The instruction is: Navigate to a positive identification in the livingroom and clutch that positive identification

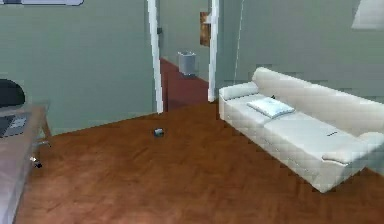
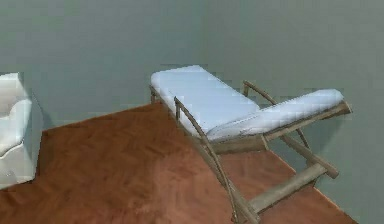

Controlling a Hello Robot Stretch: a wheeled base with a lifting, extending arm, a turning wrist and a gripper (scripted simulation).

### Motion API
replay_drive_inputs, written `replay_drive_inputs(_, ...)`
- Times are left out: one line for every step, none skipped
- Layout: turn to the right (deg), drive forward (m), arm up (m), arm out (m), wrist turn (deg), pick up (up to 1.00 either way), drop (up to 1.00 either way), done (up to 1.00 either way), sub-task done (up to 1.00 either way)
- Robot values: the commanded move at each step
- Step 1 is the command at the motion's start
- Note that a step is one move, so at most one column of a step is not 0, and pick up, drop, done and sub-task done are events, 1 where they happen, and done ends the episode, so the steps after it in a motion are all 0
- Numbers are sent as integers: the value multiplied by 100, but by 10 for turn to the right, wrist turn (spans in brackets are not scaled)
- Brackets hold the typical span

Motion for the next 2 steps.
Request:
replay_drive_inputs(0,25,0,0,0,0,0,0,0)
replay_drive_inputs(0,100,0,0,0,0,0,0,0)
